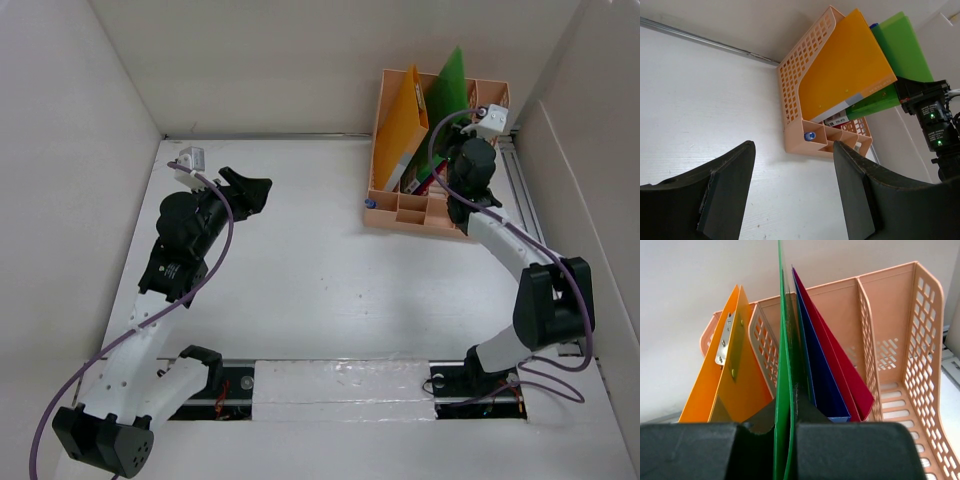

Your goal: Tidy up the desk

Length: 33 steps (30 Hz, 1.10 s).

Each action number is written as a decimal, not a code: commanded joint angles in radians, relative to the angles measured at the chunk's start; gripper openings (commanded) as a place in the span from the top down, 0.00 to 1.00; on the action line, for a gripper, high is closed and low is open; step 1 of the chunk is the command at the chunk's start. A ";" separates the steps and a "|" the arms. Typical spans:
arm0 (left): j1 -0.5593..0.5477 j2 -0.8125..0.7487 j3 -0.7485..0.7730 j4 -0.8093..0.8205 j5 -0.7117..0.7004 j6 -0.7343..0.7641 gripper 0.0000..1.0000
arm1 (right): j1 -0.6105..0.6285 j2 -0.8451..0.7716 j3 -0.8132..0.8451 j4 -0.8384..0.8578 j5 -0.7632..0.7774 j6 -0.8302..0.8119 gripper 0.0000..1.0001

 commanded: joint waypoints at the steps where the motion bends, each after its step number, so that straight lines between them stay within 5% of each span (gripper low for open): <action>1: 0.000 -0.011 -0.001 0.050 0.014 0.011 0.41 | 0.010 0.014 0.032 -0.020 -0.015 -0.013 1.00; 10: 0.000 -0.017 0.003 0.036 0.006 0.016 0.41 | 0.041 0.065 0.051 -0.082 0.034 0.018 0.99; 14: 0.000 -0.017 0.002 0.040 0.004 0.017 0.40 | 0.041 0.030 0.060 -0.114 0.035 0.036 0.52; 20: 0.000 -0.026 0.000 0.040 0.000 0.019 0.40 | 0.050 -0.119 0.091 -0.185 0.001 0.052 0.18; 23: 0.000 -0.032 0.005 0.034 0.006 0.022 0.40 | 0.070 -0.240 0.086 -0.237 -0.053 0.068 0.11; 28: 0.000 -0.043 0.002 0.045 0.026 0.025 0.39 | 0.154 -0.430 0.043 -0.257 -0.126 0.081 0.11; 30: 0.000 -0.053 -0.003 0.053 0.041 0.026 0.39 | 0.194 -0.487 0.019 -0.258 -0.156 0.079 0.19; 31: 0.000 -0.058 -0.004 0.062 0.047 0.026 0.38 | 0.214 -0.513 0.013 -0.263 -0.169 0.081 0.24; 33: 0.000 -0.078 -0.004 0.063 0.047 0.031 0.37 | 0.269 -0.584 -0.009 -0.264 -0.208 0.094 0.56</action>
